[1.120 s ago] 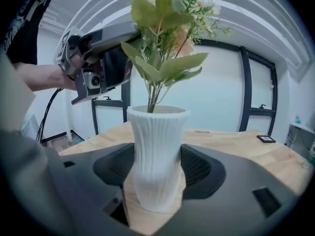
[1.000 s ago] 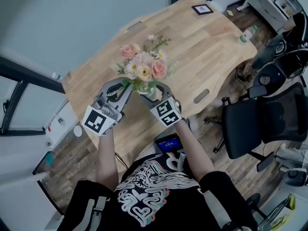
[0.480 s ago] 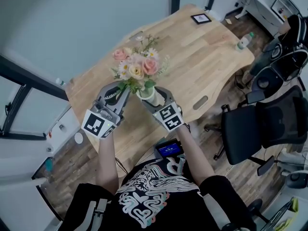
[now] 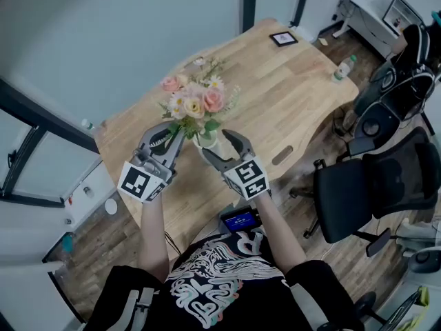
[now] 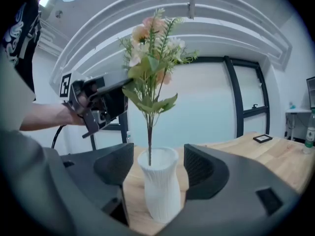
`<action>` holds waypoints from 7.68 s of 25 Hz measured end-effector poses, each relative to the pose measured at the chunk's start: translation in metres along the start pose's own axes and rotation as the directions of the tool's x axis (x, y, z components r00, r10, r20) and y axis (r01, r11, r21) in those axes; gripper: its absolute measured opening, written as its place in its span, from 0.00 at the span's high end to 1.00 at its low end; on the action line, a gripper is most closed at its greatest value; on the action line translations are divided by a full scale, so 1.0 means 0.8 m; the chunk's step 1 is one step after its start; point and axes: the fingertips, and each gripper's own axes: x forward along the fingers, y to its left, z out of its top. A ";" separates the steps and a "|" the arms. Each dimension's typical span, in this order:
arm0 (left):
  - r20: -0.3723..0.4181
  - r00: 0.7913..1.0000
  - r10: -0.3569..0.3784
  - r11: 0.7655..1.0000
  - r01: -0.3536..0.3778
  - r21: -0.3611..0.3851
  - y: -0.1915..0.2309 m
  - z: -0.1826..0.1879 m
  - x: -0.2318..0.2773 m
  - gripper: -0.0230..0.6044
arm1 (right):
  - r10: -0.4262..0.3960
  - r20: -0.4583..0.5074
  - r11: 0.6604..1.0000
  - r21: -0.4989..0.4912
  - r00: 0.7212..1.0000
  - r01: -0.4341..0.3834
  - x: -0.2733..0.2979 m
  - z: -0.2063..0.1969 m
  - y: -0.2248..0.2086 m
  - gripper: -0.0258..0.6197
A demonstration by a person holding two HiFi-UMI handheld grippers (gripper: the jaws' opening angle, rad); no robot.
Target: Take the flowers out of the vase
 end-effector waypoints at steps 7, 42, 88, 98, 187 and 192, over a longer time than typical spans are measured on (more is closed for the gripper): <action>0.023 1.000 0.008 1.000 -0.008 0.014 -0.004 0.018 0.000 0.93 | -0.023 0.135 1.000 0.010 0.991 0.022 -0.027 0.060 -0.003 0.49; 0.047 0.997 0.066 0.997 -0.067 0.040 -0.011 0.066 -0.034 0.93 | -0.055 0.300 0.997 -0.025 0.952 0.066 -0.079 0.141 0.032 0.95; -0.199 0.954 0.225 0.943 -0.265 -0.200 -0.079 -0.089 -0.187 0.93 | 0.174 0.110 0.985 -0.020 0.979 -0.173 -0.032 0.041 0.150 0.95; -0.233 0.947 0.222 0.917 -0.284 -0.280 -0.085 -0.141 -0.202 0.93 | 0.202 0.045 0.979 -0.036 0.978 -0.201 -0.008 0.013 0.162 0.95; -0.256 0.927 0.274 0.948 -0.305 -0.091 -0.104 -0.079 -0.191 0.96 | -0.132 0.055 0.990 -0.042 0.990 0.135 -0.126 0.018 0.103 0.95; -0.271 0.921 0.281 0.947 -0.311 -0.075 -0.123 -0.077 -0.181 0.96 | -0.114 0.065 0.991 -0.059 0.991 0.118 -0.142 0.022 0.099 0.95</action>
